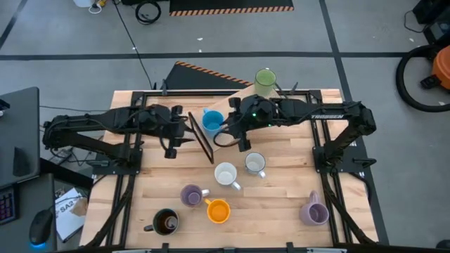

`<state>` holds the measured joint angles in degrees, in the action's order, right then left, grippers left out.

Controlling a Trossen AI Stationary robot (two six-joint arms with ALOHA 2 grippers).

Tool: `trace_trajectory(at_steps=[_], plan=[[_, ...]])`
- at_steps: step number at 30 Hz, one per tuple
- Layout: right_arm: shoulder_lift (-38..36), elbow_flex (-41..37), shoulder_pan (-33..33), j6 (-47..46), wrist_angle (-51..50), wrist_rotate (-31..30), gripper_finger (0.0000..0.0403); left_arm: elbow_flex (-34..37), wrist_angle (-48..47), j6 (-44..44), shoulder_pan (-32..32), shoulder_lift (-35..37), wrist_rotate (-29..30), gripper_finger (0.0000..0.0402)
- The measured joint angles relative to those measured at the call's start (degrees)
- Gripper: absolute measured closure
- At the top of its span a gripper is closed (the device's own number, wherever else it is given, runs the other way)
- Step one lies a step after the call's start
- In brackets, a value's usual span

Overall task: Place coffee mugs
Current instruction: Put the light blue mug on the shelf

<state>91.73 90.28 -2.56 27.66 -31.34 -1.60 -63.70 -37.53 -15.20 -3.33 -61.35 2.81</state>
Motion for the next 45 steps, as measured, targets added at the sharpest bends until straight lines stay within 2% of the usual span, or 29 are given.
trace_trajectory(at_steps=[10, 15, 20, 24, 28, 36, 45], plan=[[10.0, 13.4, -1.0, 1.4, -8.9, 1.0, 0.0288, 3.1, 3.2, 4.4, -0.7, 7.6, 1.2, 0.026], [15.0, 19.4, -1.0, 3.1, -13.9, 1.5, 0.0286, 3.4, 2.5, 7.1, -0.7, 8.9, 3.2, 0.026], [18.2, 22.9, -1.0, 4.0, -17.5, 1.2, 0.0252, 3.4, 1.9, 7.3, -0.7, 9.1, 3.2, 0.026], [18.9, 23.4, -1.2, 3.8, -18.8, -1.5, 0.0215, 3.4, 1.6, 7.2, -0.7, 9.0, 3.2, 0.026], [18.9, 23.4, -1.8, 2.7, -20.7, -1.5, 0.0202, 3.4, 1.7, 7.3, -0.7, 9.0, 3.2, 0.026], [18.9, 21.8, -3.9, 0.0, -23.1, -0.2, 0.0222, 3.4, 1.9, 9.1, -0.7, 8.8, 3.2, 0.026], [18.8, 21.8, -4.3, 1.6, -23.9, -0.3, 0.0281, 3.4, 3.1, 9.8, -0.7, 8.8, 3.1, 0.026]])
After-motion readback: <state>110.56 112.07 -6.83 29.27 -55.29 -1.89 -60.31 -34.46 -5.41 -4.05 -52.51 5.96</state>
